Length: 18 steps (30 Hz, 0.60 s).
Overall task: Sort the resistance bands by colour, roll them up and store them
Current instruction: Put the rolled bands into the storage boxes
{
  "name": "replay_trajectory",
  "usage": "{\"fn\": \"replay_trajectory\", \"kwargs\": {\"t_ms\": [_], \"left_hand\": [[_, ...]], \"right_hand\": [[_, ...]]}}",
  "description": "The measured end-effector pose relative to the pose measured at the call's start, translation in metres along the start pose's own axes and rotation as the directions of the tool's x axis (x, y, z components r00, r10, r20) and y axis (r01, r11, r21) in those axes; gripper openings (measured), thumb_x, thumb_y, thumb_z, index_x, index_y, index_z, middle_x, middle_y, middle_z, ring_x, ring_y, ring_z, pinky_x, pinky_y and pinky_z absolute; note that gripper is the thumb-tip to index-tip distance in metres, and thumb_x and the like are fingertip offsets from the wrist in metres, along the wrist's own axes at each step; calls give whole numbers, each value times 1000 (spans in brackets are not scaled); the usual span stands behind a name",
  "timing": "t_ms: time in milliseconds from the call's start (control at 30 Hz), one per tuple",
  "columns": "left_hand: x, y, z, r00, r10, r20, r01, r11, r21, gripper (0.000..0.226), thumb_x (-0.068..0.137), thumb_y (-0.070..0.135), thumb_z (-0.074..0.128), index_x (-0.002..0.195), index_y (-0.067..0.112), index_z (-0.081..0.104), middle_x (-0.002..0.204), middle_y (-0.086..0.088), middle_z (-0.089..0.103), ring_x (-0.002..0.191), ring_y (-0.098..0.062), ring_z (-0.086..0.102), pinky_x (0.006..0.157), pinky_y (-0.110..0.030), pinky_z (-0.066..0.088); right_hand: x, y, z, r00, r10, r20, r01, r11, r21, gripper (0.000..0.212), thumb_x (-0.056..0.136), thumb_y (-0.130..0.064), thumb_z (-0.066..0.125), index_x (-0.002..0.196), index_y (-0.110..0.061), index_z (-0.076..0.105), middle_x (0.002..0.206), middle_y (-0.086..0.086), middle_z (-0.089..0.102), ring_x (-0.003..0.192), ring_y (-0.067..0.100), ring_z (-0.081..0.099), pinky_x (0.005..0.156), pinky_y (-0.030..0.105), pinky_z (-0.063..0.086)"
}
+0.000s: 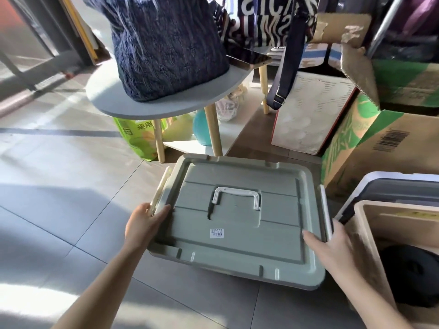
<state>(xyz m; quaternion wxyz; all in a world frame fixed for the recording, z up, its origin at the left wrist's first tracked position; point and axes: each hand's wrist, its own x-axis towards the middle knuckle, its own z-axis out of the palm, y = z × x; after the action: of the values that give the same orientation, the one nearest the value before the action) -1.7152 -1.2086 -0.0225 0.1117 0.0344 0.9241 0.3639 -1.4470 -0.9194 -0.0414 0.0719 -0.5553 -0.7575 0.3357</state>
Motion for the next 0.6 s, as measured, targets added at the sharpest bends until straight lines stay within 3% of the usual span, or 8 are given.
{"fn": "replay_trajectory", "kwargs": {"t_ms": [33,100,200,300,433,533,600], "left_hand": [[-2,2,1,999,43,-20,-43,999,8,55,62,64,55,81,13,57,74,-4,59,72,-27,55,60,-34,38],[-2,2,4,993,104,-49,-101,993,56,45,68,58,59,72,13,56,69,-6,58,69,-29,54,57,-33,35],[-1,3,4,984,164,-71,-147,969,200,50,73,57,55,57,11,44,55,-8,49,59,-33,48,50,-33,29],[-3,7,5,975,194,-110,-157,948,278,50,83,46,62,58,7,45,53,-8,50,57,-31,48,50,-33,33],[-5,13,4,966,220,-133,-151,905,397,45,86,45,59,59,10,48,53,-4,53,56,-26,50,49,-31,34],[-6,18,8,970,227,-92,-162,878,451,38,89,42,56,64,15,45,59,-4,55,61,-30,49,52,-33,39],[-7,31,13,951,308,-3,-276,856,437,21,89,37,57,81,19,48,79,-8,59,72,-33,52,59,-38,44]], "right_hand": [[-2,1,0,999,-41,-27,41,999,-3,58,57,-66,56,97,-24,52,93,3,66,94,32,59,82,47,50],[-8,-2,-2,998,-59,-1,59,997,52,56,58,-63,51,97,-23,53,90,1,65,91,30,59,79,45,51],[-13,-11,-4,996,-80,26,79,995,57,55,69,-51,55,110,-15,51,105,11,64,98,35,56,82,42,48],[-13,-13,-3,997,-77,28,76,996,34,60,84,-33,60,134,-5,41,127,21,56,114,36,53,89,37,43],[-16,-16,-2,980,-200,-15,199,978,-66,38,86,-29,55,115,-5,49,96,18,66,87,35,61,67,33,46],[-19,-19,-12,976,-219,-22,212,964,-158,33,89,-32,53,111,-8,49,93,17,66,88,35,61,62,32,36],[-20,-22,-22,969,-246,12,240,933,-268,33,90,-38,50,107,-10,46,94,15,67,90,34,62,60,31,30]]}}
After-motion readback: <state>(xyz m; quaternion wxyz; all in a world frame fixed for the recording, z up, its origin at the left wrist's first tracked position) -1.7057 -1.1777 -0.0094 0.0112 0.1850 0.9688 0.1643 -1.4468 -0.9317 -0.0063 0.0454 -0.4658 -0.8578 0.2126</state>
